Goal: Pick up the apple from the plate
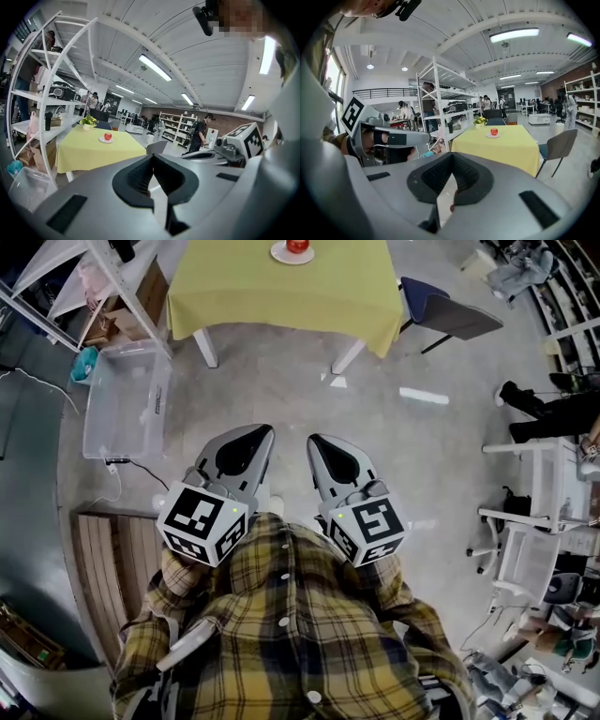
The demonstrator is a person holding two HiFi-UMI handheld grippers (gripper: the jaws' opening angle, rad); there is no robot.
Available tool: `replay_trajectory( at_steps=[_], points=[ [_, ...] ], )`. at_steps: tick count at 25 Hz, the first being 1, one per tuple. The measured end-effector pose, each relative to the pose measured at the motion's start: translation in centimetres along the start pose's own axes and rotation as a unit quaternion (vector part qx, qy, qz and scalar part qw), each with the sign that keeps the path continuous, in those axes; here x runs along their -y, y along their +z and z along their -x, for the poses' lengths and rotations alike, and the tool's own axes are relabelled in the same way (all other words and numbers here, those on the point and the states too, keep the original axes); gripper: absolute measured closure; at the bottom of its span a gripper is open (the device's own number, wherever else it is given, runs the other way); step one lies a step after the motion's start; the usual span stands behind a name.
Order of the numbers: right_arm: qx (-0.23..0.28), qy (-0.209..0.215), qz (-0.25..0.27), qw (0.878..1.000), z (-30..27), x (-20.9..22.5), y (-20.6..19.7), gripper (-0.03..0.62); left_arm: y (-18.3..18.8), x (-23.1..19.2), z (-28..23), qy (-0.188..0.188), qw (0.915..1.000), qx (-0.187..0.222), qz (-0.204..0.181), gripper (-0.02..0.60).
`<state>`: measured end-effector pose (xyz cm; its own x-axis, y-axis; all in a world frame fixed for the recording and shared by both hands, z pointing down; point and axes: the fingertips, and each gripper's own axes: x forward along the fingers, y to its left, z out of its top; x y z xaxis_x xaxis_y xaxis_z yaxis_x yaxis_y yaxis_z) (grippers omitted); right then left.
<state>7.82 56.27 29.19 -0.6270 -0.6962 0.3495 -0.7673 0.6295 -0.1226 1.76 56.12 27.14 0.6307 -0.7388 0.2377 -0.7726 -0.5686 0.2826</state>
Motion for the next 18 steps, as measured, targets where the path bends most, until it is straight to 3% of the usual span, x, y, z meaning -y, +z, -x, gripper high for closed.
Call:
replay_trajectory(
  at_steps=[12, 18],
  points=[
    [-0.005, -0.023, 0.009, 1.0, -11.7, 7.9, 6.0, 0.597, 6.2, -9.7, -11.1, -0.04, 0.999, -0.012, -0.012, 0.574],
    [-0.01, -0.04, -0.001, 0.999, -17.3, 10.8, 8.3, 0.597, 8.6, -15.3, -14.2, -0.047, 0.9987, -0.015, -0.01, 0.574]
  ],
)
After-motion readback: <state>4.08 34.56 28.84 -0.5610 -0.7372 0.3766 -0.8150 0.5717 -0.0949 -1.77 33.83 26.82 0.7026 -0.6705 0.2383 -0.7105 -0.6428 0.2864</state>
